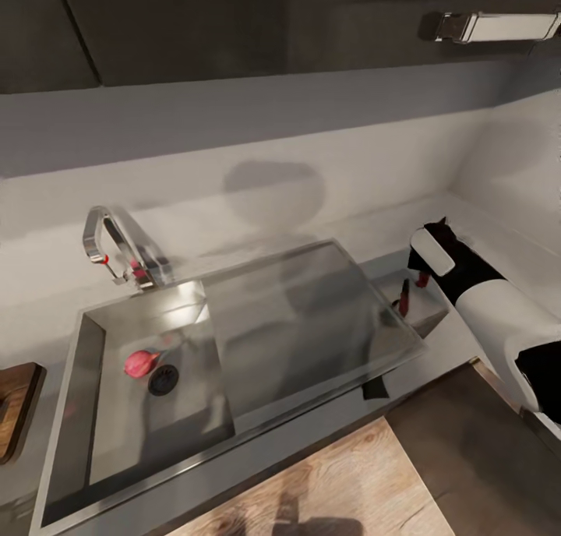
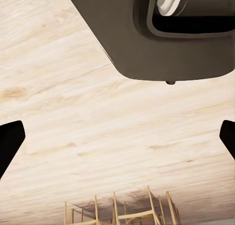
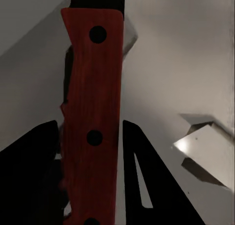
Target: In the kitchen, take the Vidalia onion out of the sink, dice it on the chopping board with the paring knife, put the diced onion into the bowl on the countertop, then place both the paring knife and the chopping board into the sink.
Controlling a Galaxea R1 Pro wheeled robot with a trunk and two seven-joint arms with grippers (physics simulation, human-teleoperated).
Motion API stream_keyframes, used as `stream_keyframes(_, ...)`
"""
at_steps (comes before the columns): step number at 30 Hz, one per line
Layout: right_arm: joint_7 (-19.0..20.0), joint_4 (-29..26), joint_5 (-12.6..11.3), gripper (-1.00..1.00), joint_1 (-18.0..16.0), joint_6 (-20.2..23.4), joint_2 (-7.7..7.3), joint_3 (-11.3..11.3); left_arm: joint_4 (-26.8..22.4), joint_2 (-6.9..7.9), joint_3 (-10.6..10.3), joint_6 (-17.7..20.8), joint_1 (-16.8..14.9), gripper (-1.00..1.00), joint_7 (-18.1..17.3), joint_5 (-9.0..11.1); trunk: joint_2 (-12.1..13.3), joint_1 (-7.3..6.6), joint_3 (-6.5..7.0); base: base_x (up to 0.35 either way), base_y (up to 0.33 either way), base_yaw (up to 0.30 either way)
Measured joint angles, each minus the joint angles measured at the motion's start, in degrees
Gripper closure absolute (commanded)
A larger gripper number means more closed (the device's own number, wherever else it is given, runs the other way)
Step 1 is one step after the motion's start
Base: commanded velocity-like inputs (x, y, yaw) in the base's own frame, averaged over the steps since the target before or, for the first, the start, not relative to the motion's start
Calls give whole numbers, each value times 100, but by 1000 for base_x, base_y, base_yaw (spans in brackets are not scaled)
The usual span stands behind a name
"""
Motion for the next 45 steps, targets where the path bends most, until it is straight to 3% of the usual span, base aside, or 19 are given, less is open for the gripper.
stream_keyframes(4,65,-58,6,100,1,-60,-2,348,0,0,0,0,0,-100,0,0,0,0,37,0,0,0)
stream_keyframes(6,612,-70,18,100,5,-352,-134,502,0,0,0,0,0,-100,0,0,0,0,55,0,0,0)
stream_keyframes(10,1629,-71,38,100,62,-469,-350,713,0,0,0,0,0,-100,0,0,0,0,88,0,0,0)
stream_keyframes(11,2021,-71,41,100,95,-492,-423,763,-1,0,0,0,0,-100,0,0,1,0,95,0,0,0)
stream_keyframes(13,3253,-71,65,100,150,-521,-679,851,-1,0,1,0,1,-100,0,0,0,0,106,0,0,0)
stream_keyframes(16,3792,-71,135,100,161,-528,-784,948,0,-3,0,0,0,-100,0,0,0,0,121,0,0,0)
stream_keyframes(21,4685,-71,523,100,168,-565,-880,1649,0,-7,0,0,0,-100,0,-1,1,0,146,0,0,0)
stream_keyframes(22,5102,-75,577,100,171,-775,-963,1886,-1,-8,2,0,0,-100,0,0,1,0,151,0,0,0)
stream_keyframes(26,5724,-76,622,100,199,-1325,-1184,2270,-2,-9,5,-38,1,-100,0,-3,0,0,171,0,0,0)
stream_keyframes(27,6039,-75,647,100,205,-1611,-1332,2422,-4,-9,6,-101,2,-100,0,-2,0,0,176,0,0,0)
stream_keyframes(33,7322,-76,678,100,211,-2375,-1713,2588,-4,-8,1,-201,1,-100,0,-2,0,1,202,-34,0,0)
stream_keyframes(37,7934,-76,688,100,284,-2667,-1819,2615,-12,-9,4,-217,1,-100,3,-7,1,3,217,-238,0,0)
stream_keyframes(42,8260,-75,676,100,564,-3157,-1847,2630,-24,-9,4,-220,1,-100,4,-5,2,4,239,-313,0,0)
stream_keyframes(45,8282,-76,670,100,623,-3207,-1849,2619,-40,-8,5,-221,1,-100,6,-7,2,3,256,-321,0,0)
